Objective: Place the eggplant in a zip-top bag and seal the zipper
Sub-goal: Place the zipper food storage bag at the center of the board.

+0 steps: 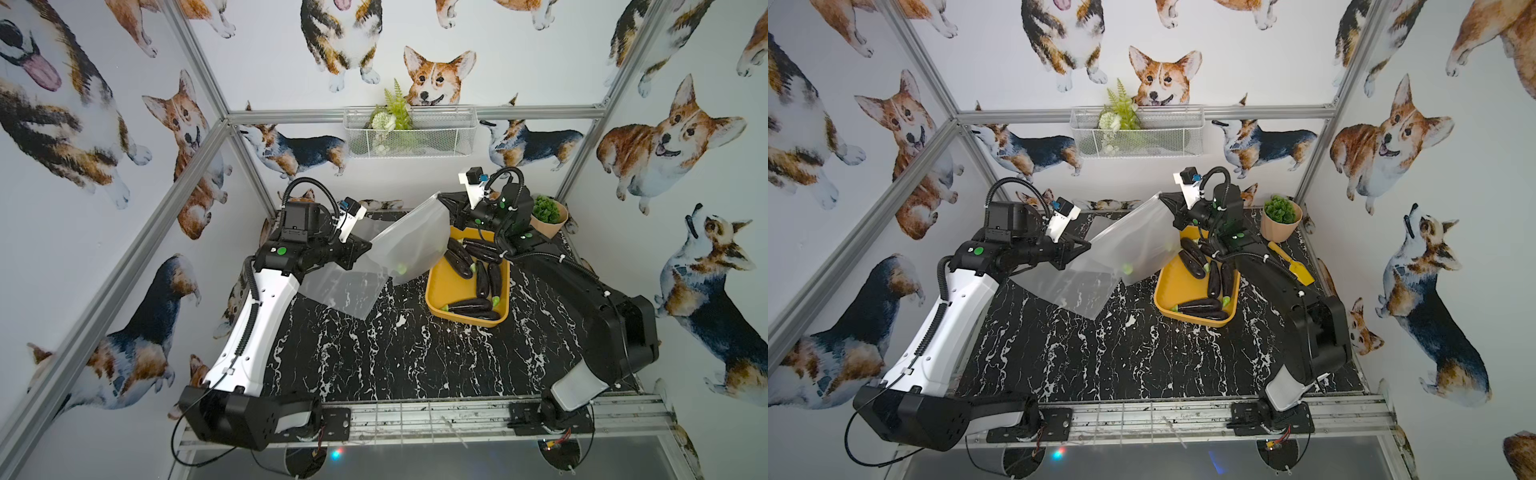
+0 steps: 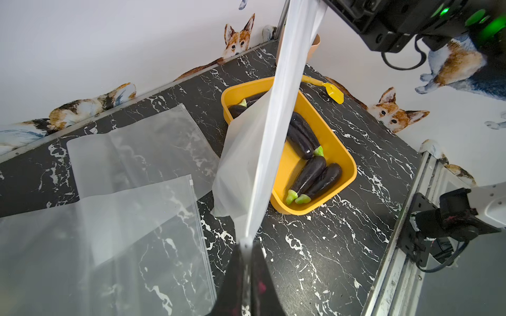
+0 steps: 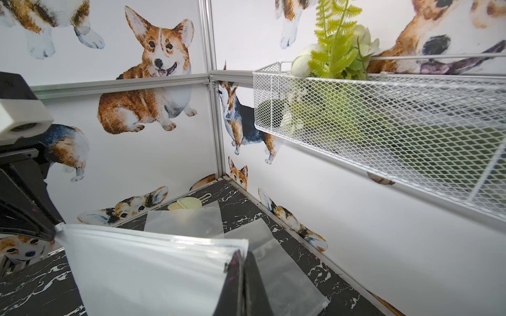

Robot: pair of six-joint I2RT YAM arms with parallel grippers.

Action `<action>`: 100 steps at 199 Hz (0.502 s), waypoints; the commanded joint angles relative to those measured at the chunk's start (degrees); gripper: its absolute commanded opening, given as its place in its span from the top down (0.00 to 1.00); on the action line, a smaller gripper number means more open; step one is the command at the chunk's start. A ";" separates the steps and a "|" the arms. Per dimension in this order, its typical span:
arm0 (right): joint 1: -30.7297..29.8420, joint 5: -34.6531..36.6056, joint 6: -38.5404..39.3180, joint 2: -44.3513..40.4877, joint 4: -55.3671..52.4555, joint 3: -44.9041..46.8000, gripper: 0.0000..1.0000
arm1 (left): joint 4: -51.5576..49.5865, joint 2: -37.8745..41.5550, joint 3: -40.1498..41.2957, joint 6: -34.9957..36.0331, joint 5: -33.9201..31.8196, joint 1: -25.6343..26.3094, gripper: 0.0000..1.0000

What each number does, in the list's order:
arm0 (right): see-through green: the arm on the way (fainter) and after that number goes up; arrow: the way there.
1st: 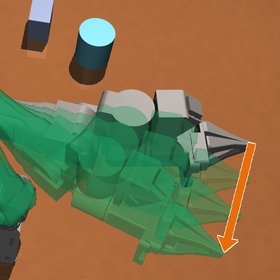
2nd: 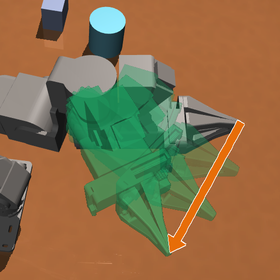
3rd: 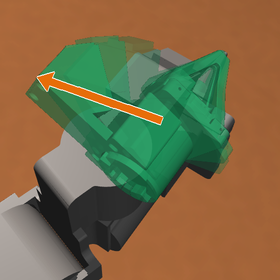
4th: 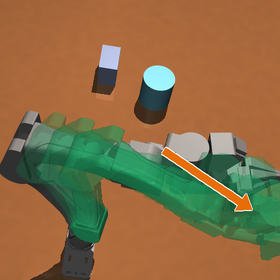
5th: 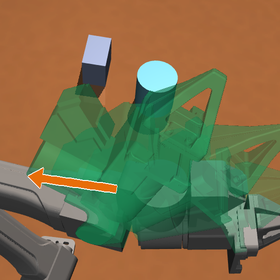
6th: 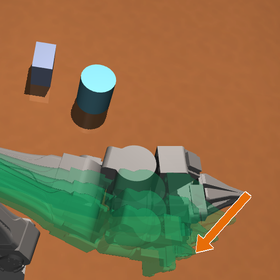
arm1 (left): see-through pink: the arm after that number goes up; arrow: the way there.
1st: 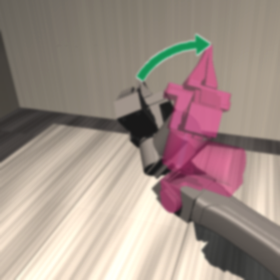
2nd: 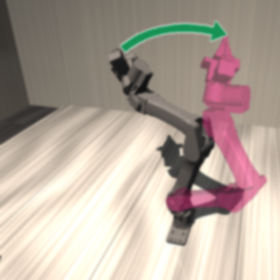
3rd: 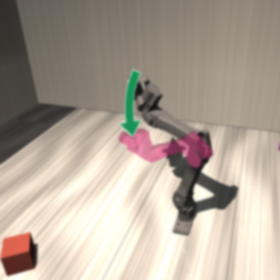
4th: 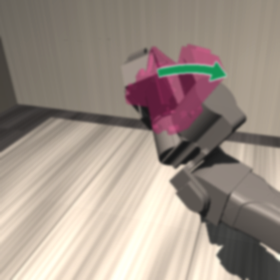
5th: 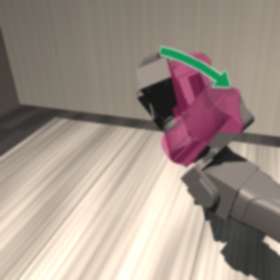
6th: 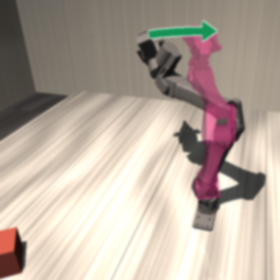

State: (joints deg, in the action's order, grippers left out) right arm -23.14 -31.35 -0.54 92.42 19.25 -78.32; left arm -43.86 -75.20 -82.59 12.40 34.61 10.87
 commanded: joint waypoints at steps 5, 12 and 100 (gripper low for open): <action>1.12 9.04 -0.50 -0.16 5.11 -0.35 1.00 | -6.44 0.51 -0.47 0.08 -3.81 -0.57 1.00; 1.08 8.49 -1.02 -0.05 5.17 -0.41 1.00 | -6.25 0.33 -0.55 -0.03 -3.68 -0.54 1.00; -0.07 9.42 -0.74 -0.26 2.95 -1.59 1.00 | -4.39 0.52 -1.03 -2.14 -3.97 -0.94 1.00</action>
State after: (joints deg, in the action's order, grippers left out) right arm -23.18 -30.20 -1.34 92.47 19.38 -78.52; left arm -43.40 -74.74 -82.83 11.73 33.74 10.44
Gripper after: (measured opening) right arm 0.049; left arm 0.075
